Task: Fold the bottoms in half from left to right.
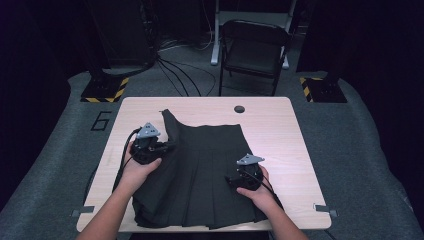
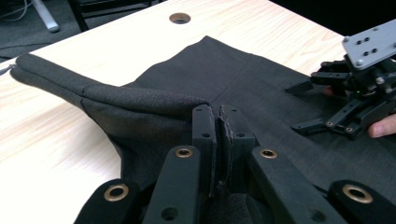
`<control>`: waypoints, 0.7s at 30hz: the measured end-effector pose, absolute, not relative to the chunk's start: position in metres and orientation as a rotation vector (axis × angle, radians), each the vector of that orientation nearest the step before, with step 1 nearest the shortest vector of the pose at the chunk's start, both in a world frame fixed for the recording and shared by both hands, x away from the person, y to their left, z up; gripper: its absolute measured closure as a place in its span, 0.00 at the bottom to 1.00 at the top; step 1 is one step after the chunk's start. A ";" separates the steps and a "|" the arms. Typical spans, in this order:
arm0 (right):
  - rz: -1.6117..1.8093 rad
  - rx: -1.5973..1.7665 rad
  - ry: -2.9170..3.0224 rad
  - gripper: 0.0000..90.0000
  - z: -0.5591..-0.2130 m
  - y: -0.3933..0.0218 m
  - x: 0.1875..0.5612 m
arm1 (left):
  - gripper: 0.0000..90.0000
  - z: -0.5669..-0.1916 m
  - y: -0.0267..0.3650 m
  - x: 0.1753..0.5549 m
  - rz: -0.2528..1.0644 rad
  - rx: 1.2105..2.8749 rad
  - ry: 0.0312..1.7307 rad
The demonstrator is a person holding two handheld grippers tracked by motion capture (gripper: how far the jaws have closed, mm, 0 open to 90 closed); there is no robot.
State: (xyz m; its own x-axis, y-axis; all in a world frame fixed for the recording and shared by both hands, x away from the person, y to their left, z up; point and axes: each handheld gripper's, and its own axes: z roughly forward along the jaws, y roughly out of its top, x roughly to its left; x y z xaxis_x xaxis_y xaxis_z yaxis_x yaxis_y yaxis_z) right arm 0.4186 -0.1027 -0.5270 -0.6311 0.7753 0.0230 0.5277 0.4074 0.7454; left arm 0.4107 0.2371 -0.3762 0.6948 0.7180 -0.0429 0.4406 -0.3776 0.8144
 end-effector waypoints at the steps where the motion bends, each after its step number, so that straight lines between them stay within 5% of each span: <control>1: 1.063 1.128 2.342 0.18 -0.527 -0.103 0.419 | 0.95 -0.376 0.235 0.411 0.413 2.025 0.885; 21: 1.064 1.136 2.339 0.18 -0.527 -0.102 0.418 | 0.95 -0.380 0.190 0.410 0.345 2.050 0.795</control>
State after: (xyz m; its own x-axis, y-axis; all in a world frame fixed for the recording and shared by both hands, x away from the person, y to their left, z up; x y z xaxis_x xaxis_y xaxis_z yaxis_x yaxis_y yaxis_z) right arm 0.4183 -0.1023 -0.5270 -0.6276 0.7781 0.0265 0.5314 0.4032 0.7450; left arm 0.4101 0.1898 -0.3800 0.7561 0.6523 -0.0536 0.4063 -0.4035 0.8198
